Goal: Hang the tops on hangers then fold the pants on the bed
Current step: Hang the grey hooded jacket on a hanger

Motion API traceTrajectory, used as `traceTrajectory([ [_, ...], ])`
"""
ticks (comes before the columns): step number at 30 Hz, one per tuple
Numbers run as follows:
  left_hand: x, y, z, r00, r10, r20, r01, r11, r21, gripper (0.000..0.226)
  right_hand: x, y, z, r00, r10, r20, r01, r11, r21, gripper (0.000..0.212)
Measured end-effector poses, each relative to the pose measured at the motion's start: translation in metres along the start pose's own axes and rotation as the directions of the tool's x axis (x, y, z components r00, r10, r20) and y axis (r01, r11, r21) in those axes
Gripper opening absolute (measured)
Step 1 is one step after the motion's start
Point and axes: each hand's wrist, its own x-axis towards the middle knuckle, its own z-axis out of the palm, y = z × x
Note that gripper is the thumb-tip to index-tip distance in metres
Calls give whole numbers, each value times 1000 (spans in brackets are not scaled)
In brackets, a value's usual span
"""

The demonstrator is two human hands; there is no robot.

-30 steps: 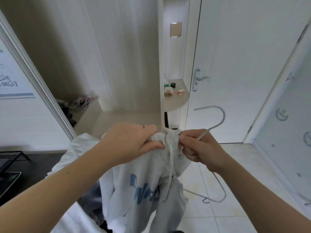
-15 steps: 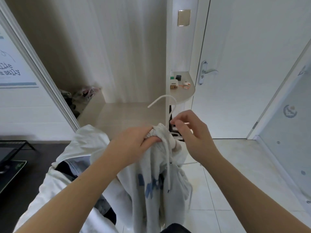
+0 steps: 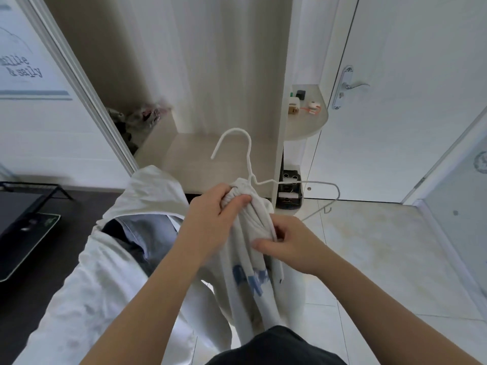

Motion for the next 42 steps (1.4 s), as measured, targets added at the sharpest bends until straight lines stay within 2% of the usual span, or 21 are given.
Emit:
traceTrajectory([
  [2, -3, -2, -1, 1000, 3, -3, -3, 1000, 6, 30, 1, 3, -4, 976, 97, 196, -115, 990, 81, 6],
  [4, -5, -3, -3, 1000, 1, -14, -1, 1000, 0, 32, 6, 11, -9, 934, 191, 302, -201, 979, 5, 15],
  [8, -6, -8, -15, 999, 18, -30, -18, 1000, -14, 34, 12, 44, -9, 858, 370, 357, -316, 927, -201, 15],
  [10, -5, -8, -24, 999, 36, -28, -36, 999, 0, 29, 11, 66, -2, 809, 485, 332, -354, 853, -383, 30],
  [11, -4, -7, -29, 998, 52, -24, -51, 999, 13, 27, 10, 77, 1, 797, 517, 312, -329, 805, -494, 36],
  [13, -3, -7, -39, 997, 77, -2, -76, 996, 40, 21, 9, 95, 1, 833, 492, 252, -203, 697, -688, 42],
  [16, -6, -15, -57, 996, 57, 70, -64, 992, 107, 22, 5, 108, -25, 909, 393, 139, -114, 556, -823, 57],
  [18, -9, -24, -66, 991, 38, 127, -57, 987, 153, 28, 2, 107, -50, 962, 271, 44, -102, 501, -859, 47],
  [21, -11, -35, -75, 980, -9, 197, -28, 982, 187, 36, -1, 93, -72, 997, 67, -35, -62, 461, -885, 27],
  [23, -10, -38, -78, 969, -30, 247, -21, 980, 199, 40, 1, 71, -80, 995, -21, -94, -69, 530, -845, 29],
  [25, -10, -37, -74, 953, -29, 302, -39, 975, 218, 38, 6, 39, -85, 993, -28, -114, -73, 608, -790, 30],
  [28, -9, -23, -53, 924, 0, 383, -99, 966, 238, 30, 18, -15, -71, 996, -80, -40, 33, 744, -667, 15],
  [29, -7, -18, -44, 920, 25, 392, -126, 964, 235, 30, 22, -30, -60, 995, -104, -10, 75, 772, -631, 25],
  [31, -4, -10, -30, 934, 68, 352, -156, 961, 229, 35, 30, -50, -44, 993, -109, 43, 114, 816, -566, 33],
  [34, 1, -12, -29, 947, 91, 308, -153, 971, 183, 34, 36, -59, -43, 992, -95, 85, 123, 890, -439, 9],
  [36, 4, -16, -35, 936, 113, 335, -167, 976, 137, 31, 36, -57, -51, 988, -49, 147, 97, 934, -343, 4],
  [39, 11, -21, -47, 944, 134, 302, -169, 981, 91, 24, 34, -53, -63, 987, -23, 158, 49, 986, -162, 13],
  [42, 16, -28, -59, 958, 126, 257, -152, 985, 82, 21, 32, -47, -79, 982, 20, 189, -4, 996, -87, 16],
])
